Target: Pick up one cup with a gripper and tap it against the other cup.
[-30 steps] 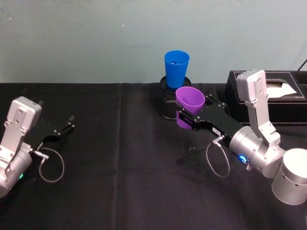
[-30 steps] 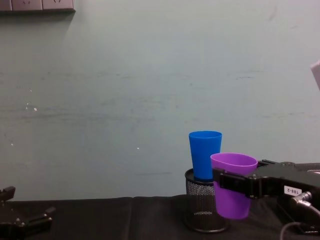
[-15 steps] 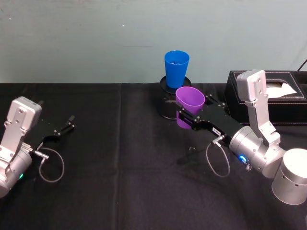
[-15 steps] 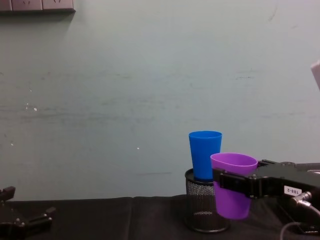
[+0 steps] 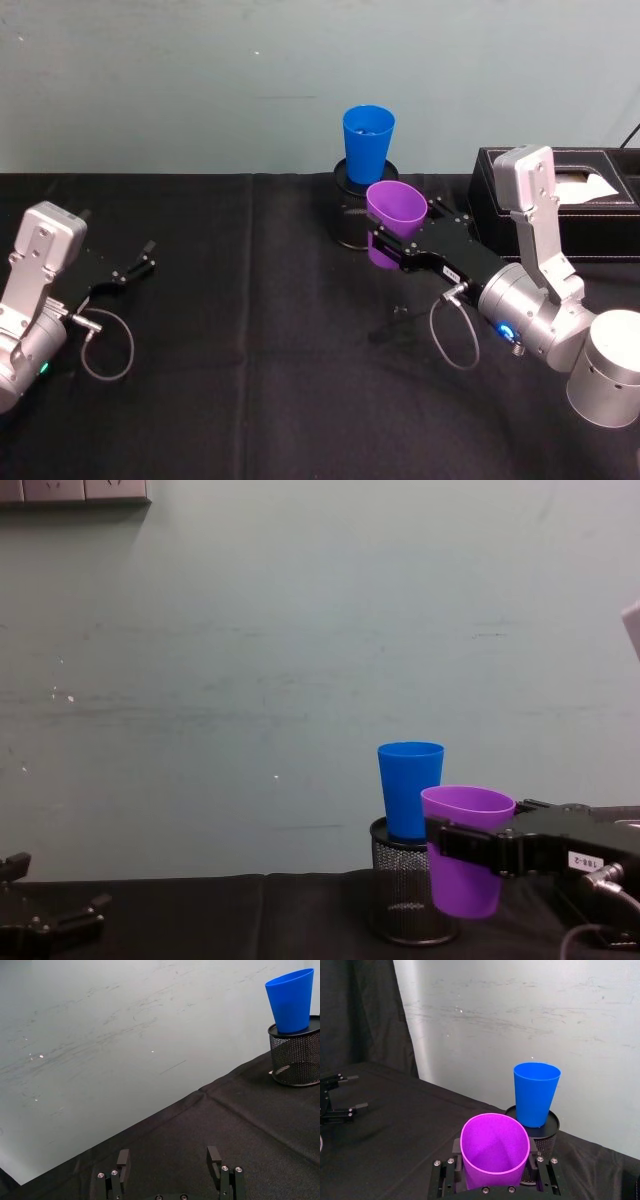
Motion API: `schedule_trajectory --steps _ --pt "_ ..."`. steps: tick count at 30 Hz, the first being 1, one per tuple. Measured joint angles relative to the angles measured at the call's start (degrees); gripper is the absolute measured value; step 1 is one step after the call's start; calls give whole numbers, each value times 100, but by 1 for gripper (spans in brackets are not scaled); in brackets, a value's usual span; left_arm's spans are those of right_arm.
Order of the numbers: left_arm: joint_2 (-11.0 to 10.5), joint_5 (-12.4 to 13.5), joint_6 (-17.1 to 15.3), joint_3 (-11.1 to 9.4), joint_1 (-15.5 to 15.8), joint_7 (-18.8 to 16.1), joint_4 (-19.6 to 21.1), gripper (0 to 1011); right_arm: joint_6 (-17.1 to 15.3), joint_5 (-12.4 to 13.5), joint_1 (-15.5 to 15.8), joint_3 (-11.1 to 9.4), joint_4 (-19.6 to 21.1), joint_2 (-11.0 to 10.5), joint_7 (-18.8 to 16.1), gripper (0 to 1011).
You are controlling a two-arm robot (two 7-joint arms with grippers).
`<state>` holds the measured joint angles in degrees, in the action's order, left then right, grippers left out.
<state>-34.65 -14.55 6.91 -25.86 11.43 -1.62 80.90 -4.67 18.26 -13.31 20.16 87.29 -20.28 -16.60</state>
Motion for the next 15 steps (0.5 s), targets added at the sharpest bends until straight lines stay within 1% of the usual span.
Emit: schedule_trajectory --steps 15 --pt "0 0 0 0 0 0 0 1000 0 0 0 0 0 0 0 726"
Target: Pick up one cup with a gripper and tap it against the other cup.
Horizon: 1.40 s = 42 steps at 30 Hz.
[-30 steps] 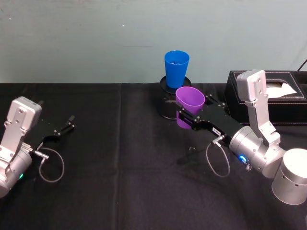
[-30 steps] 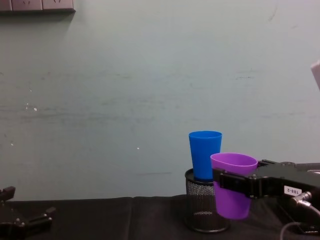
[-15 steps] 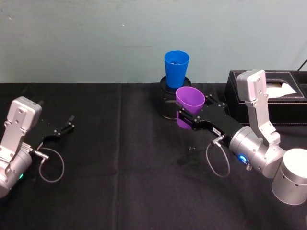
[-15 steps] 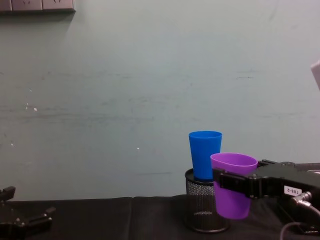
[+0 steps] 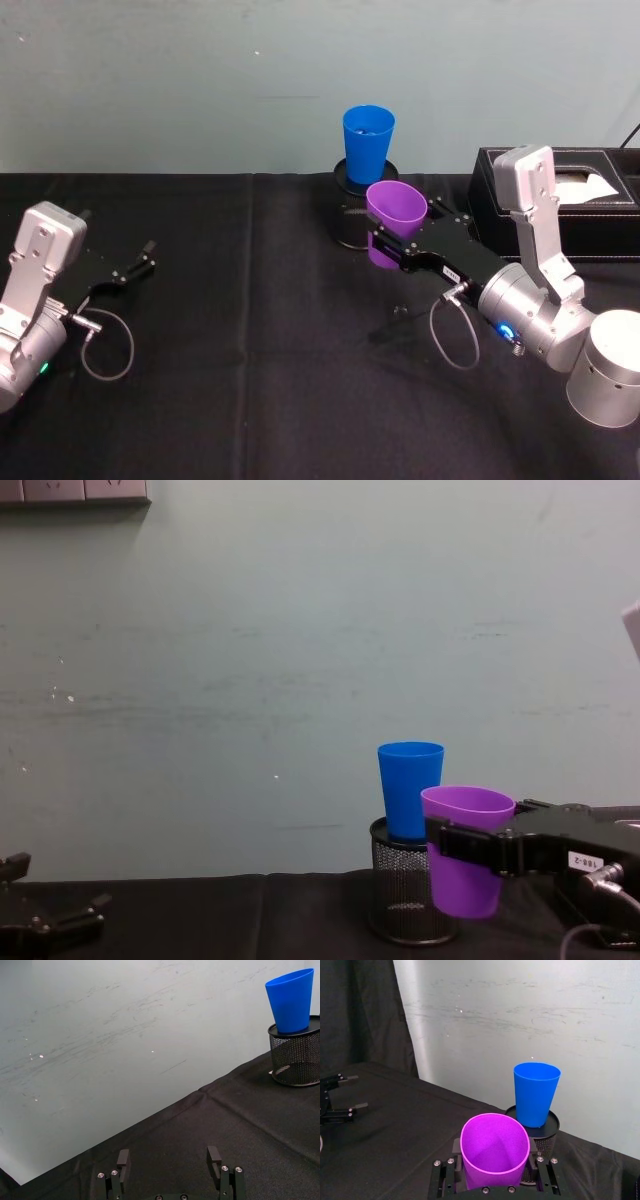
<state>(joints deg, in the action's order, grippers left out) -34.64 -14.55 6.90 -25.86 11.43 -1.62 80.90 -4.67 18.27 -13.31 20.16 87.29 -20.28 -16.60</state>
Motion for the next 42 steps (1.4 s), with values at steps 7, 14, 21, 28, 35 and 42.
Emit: schedule_trajectory --steps 7,14,21,28,35,42 --pt "0 0 0 0 0 0 0 1000 0 0 0 0 0 0 0 726" --pt "0 0 0 0 0 0 0 1000 0 0 0 0 0 0 0 726" --pt "0 0 0 0 0 0 0 1000 0 0 0 0 0 0 0 726" --pt "0 0 0 0 0 0 0 1000 -37 16 -140 -18 -139 69 -144 726" --pt "0 0 0 0 0 0 1 1000 -211 62 -637 47 -682 266 -346 726" --pt "0 0 0 0 0 0 1 1000 -297 73 -1039 60 -1150 433 -379 726"
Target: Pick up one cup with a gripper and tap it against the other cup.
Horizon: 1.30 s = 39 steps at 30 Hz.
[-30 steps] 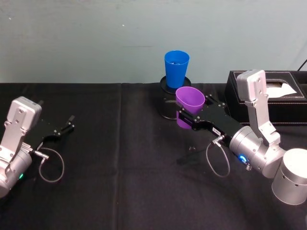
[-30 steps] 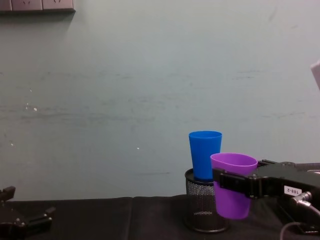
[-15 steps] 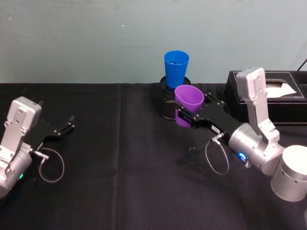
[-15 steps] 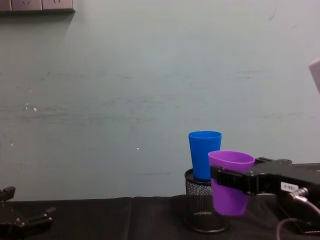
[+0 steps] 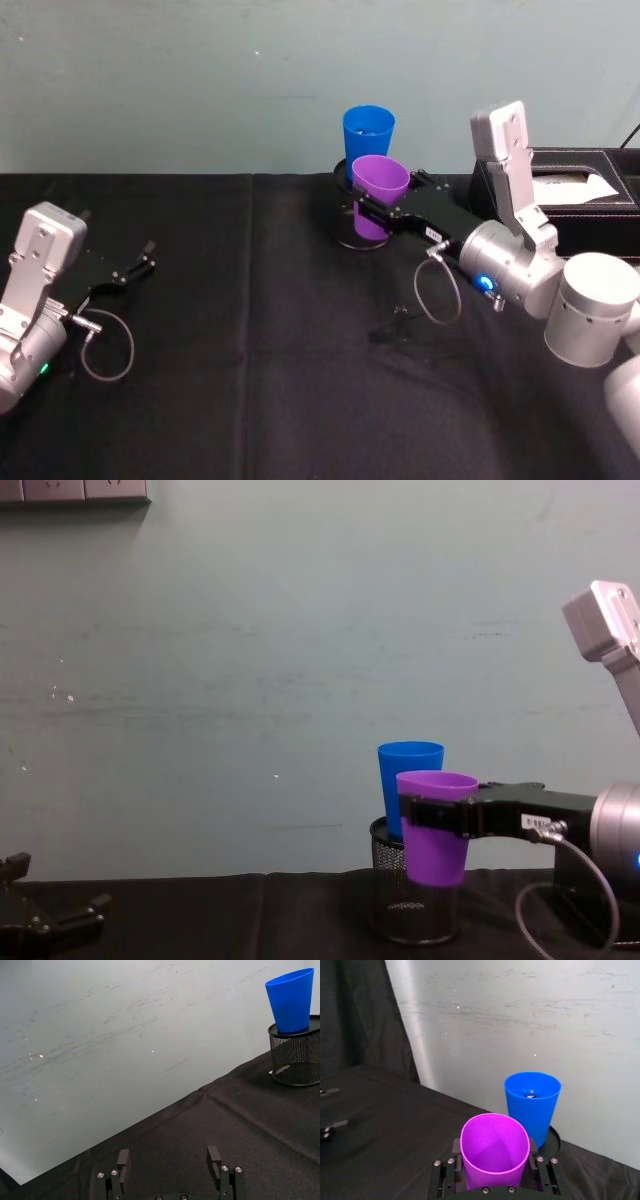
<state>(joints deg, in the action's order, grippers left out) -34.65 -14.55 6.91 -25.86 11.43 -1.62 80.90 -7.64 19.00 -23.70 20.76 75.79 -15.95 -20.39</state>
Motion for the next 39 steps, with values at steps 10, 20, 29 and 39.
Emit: schedule_trajectory --steps 10,20,29,39 --pt "0 0 0 0 0 0 0 1000 -18 89 -339 -71 -475 131 -27 726" --pt "0 0 0 0 0 0 0 1000 -27 93 -438 -70 -622 170 -17 726" --pt "0 0 0 0 0 0 -1 1000 -8 84 -520 -47 -703 200 -32 726" --pt "0 0 0 0 0 0 -1 1000 31 78 -516 -47 -690 202 -35 726"
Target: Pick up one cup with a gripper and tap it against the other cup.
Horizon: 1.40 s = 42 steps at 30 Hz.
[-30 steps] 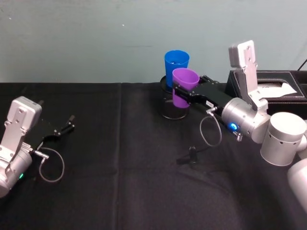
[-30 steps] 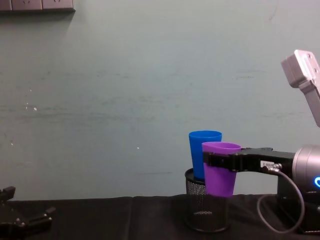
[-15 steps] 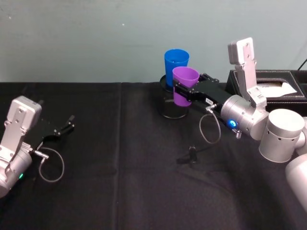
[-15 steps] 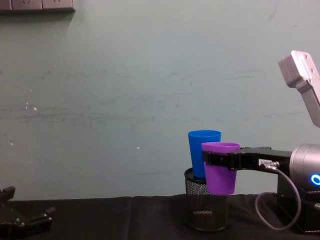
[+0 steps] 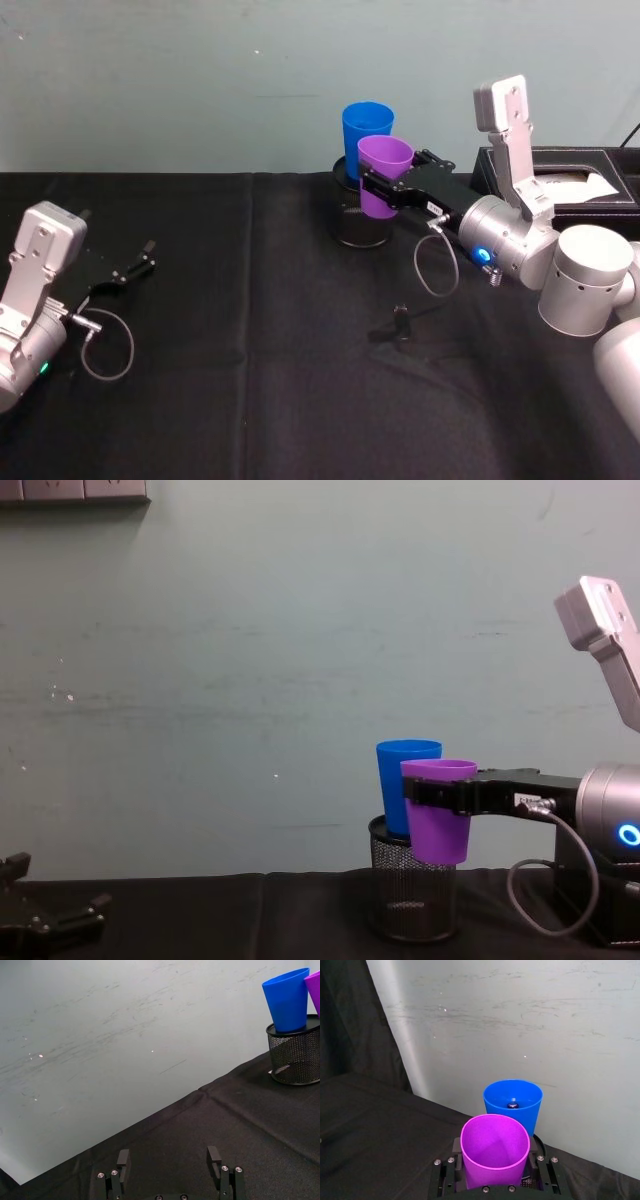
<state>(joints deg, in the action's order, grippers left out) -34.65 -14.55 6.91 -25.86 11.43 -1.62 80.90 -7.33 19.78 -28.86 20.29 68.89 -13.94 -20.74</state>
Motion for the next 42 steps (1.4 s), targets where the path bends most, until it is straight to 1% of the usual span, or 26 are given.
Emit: schedule_trajectory --steps 42 --pt "0 0 0 0 0 0 0 1000 -4 -13 12 -4 12 -3 15 726"
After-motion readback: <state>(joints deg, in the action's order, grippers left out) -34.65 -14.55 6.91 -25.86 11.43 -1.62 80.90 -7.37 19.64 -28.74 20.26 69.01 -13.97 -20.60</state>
